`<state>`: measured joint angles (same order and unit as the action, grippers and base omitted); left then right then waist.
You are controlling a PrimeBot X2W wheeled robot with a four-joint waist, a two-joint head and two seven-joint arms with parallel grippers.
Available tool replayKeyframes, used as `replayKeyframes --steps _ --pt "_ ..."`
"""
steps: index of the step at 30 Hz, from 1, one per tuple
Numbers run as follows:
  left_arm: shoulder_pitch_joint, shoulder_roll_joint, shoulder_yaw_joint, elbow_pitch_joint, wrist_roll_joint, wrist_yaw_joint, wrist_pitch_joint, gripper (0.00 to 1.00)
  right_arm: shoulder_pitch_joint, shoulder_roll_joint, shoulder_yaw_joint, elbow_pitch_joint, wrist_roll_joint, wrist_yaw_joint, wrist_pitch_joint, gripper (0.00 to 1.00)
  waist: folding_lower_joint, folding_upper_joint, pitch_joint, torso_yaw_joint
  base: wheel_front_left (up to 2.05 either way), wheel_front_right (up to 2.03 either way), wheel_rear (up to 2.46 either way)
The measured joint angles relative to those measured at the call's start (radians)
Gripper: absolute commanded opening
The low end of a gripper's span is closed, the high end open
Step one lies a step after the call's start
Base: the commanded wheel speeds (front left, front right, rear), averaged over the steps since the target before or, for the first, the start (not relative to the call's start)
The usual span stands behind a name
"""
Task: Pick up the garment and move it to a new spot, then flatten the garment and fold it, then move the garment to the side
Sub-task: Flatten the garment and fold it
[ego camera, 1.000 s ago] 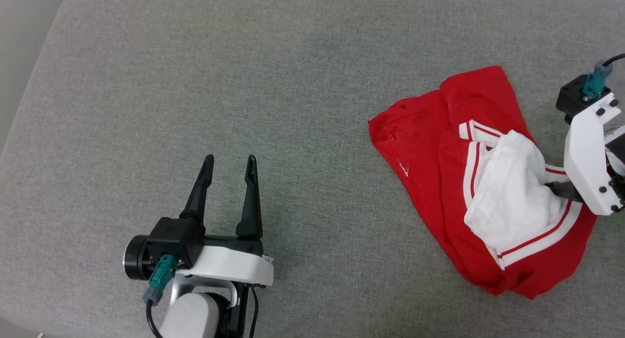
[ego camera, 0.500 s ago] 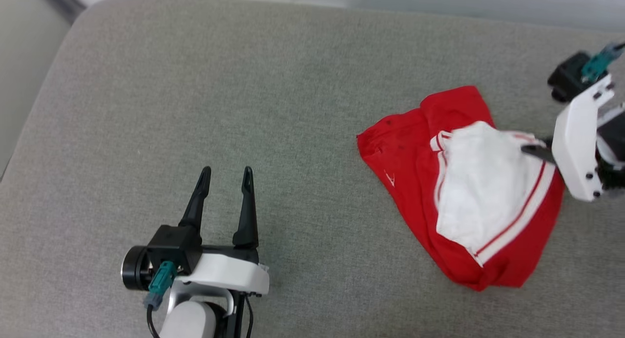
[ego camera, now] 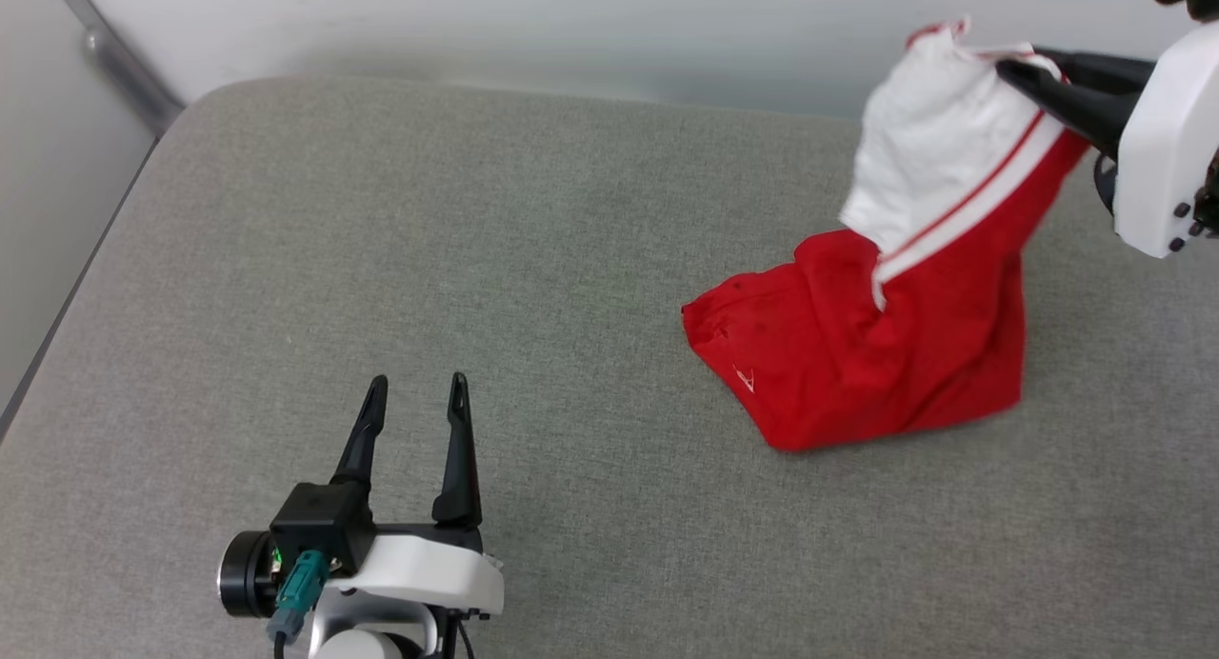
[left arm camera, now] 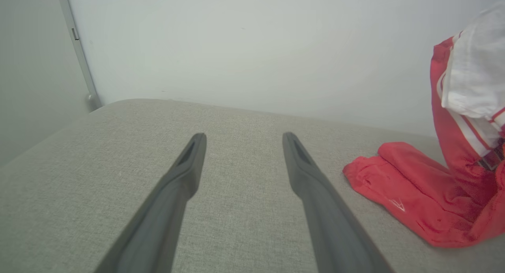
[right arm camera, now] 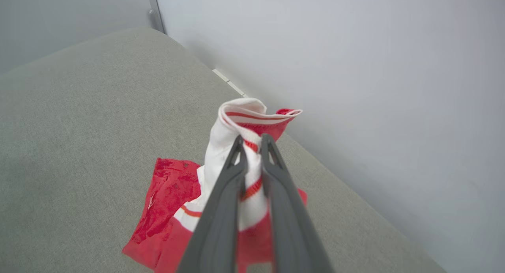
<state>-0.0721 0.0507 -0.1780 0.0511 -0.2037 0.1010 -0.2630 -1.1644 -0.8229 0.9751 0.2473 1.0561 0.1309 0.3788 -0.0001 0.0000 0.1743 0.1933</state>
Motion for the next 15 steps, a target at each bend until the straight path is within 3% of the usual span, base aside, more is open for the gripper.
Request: replayKeyframes --steps 6,15 --pt "0.030 0.000 0.027 -0.001 0.009 -0.001 0.000 1.00 0.018 0.031 0.025 -0.088 -0.023 0.000 -0.079 0.00 0.0000 0.0000 -0.029 -0.013 0.00 0.00 0.00" --pt "0.032 0.000 0.025 -0.009 0.010 -0.003 0.000 1.00 0.148 0.114 0.240 -0.156 -0.078 0.000 -0.060 0.00 0.0000 0.0000 -0.033 -0.024 0.00 0.00 0.00"
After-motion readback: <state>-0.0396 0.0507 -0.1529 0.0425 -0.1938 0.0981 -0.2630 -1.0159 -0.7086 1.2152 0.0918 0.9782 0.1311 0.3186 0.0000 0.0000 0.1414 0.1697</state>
